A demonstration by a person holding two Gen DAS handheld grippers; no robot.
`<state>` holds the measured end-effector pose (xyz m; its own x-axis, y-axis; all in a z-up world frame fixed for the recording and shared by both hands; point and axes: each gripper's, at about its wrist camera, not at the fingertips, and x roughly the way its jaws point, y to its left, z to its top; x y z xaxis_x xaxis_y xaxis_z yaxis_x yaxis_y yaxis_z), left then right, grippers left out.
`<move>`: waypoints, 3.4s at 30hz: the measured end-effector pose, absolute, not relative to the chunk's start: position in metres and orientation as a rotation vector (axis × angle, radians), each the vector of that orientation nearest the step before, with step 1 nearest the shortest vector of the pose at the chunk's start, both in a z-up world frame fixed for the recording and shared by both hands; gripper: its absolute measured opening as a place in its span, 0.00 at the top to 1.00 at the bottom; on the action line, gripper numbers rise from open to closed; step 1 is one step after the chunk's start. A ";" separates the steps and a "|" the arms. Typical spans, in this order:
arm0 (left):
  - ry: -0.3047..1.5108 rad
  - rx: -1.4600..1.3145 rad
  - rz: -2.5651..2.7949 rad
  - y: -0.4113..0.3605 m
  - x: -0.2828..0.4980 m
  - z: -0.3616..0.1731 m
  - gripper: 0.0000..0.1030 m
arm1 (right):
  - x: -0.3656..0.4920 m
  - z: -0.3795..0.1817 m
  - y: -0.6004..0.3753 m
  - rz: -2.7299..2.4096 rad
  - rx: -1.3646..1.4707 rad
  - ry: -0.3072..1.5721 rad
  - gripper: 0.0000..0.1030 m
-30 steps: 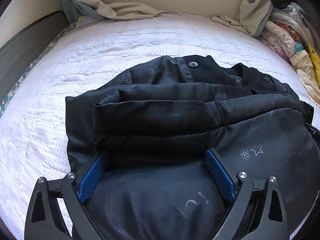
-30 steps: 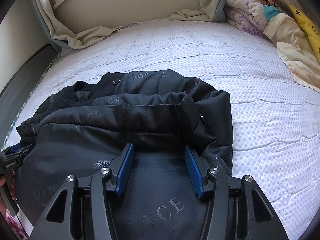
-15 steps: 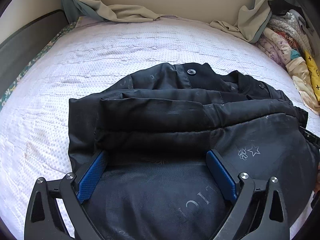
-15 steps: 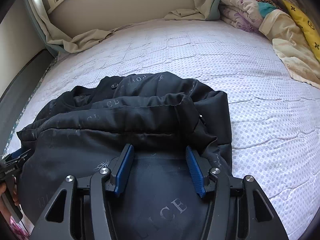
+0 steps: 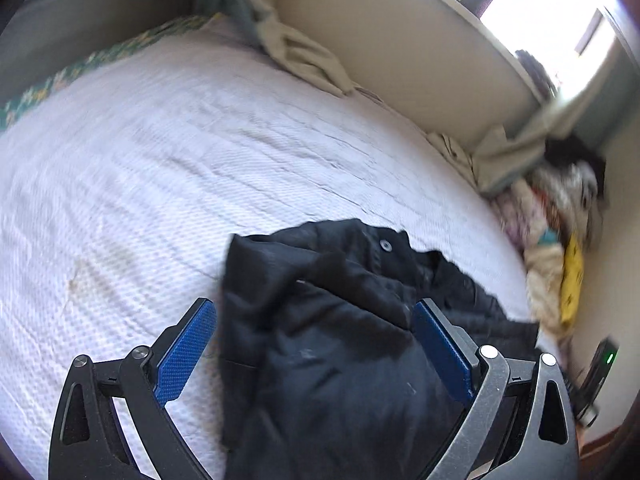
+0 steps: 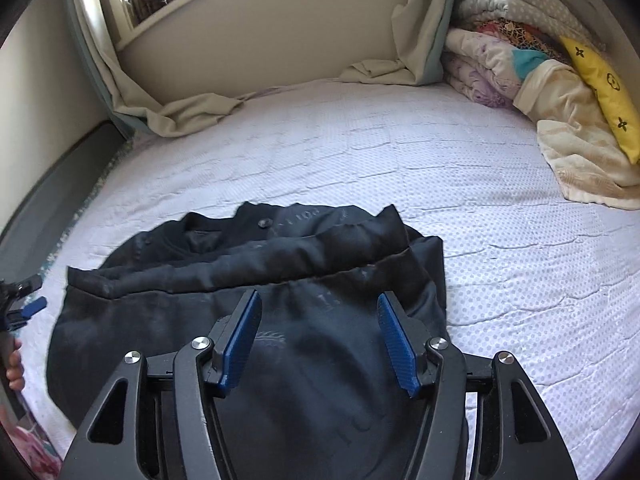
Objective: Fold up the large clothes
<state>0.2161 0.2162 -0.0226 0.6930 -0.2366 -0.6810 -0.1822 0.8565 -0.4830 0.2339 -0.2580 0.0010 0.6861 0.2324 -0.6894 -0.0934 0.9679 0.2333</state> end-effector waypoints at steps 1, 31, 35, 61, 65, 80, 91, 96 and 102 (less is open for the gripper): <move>0.820 -0.586 -0.031 0.222 0.215 -0.024 0.03 | 0.233 0.002 -0.258 0.191 0.192 0.797 0.43; 1.023 -0.983 -0.319 0.220 0.221 -0.139 0.16 | 0.214 0.023 -0.241 0.342 0.199 0.789 0.30; 1.028 -1.048 -0.349 0.219 0.223 -0.146 0.37 | 0.217 0.020 -0.232 0.364 0.186 0.800 0.30; 0.967 -1.117 -0.461 0.213 0.230 -0.104 0.66 | 0.213 -0.011 -0.175 0.394 -0.064 0.821 0.57; 0.959 -1.117 -0.463 0.214 0.226 -0.101 0.66 | 0.221 -0.036 -0.165 0.336 -0.145 0.838 0.58; 0.897 -0.995 -0.561 0.167 0.217 -0.027 0.66 | 0.241 -0.075 -0.166 0.328 -0.096 0.863 0.58; 0.927 -0.880 -0.499 0.097 0.232 0.032 0.66 | 0.246 -0.077 -0.164 0.317 -0.102 0.865 0.58; 0.963 -0.772 -0.452 0.046 0.243 0.054 0.65 | 0.252 -0.076 -0.168 0.328 -0.068 0.891 0.57; 0.996 -0.563 -0.387 -0.015 0.252 0.070 0.63 | 0.262 -0.076 -0.186 0.374 0.038 0.928 0.58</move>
